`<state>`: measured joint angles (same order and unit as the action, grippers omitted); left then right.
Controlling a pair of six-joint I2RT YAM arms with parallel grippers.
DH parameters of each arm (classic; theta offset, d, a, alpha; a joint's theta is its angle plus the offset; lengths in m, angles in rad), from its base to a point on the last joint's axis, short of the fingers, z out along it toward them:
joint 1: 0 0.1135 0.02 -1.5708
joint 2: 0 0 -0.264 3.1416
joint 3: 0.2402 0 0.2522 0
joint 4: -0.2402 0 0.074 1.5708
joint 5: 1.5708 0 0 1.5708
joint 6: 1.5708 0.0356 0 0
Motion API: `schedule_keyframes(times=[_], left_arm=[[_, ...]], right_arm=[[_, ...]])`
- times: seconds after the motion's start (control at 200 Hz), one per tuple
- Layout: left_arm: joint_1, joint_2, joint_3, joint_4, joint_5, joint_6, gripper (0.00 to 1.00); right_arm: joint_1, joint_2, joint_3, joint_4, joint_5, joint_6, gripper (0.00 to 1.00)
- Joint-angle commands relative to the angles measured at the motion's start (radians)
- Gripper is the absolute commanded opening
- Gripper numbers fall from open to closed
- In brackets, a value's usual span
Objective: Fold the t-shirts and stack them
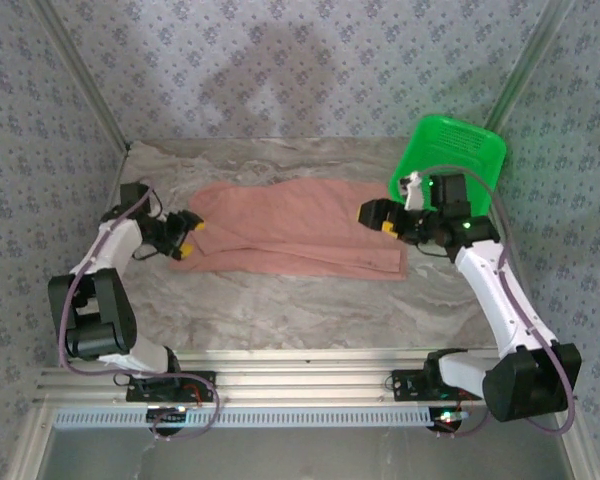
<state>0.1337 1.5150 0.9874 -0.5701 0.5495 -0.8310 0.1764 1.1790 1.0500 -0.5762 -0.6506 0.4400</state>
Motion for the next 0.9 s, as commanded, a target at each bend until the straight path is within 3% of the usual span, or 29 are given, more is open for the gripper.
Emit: schedule_keyframes(times=[0.0,0.37,0.894], left_arm=[[-0.013,0.027,-0.041,0.153,0.008,-0.119,0.64],[-0.043,0.142,-0.043,0.177,-0.083,-0.190,0.54],[-0.074,0.261,0.045,0.211,-0.089,-0.209,0.37]], right_arm=[[0.038,-0.019,-0.044,-0.007,0.006,0.001,1.00],[0.057,-0.042,-0.054,-0.057,0.026,-0.026,1.00],[0.057,-0.048,-0.071,-0.056,0.038,-0.013,1.00]])
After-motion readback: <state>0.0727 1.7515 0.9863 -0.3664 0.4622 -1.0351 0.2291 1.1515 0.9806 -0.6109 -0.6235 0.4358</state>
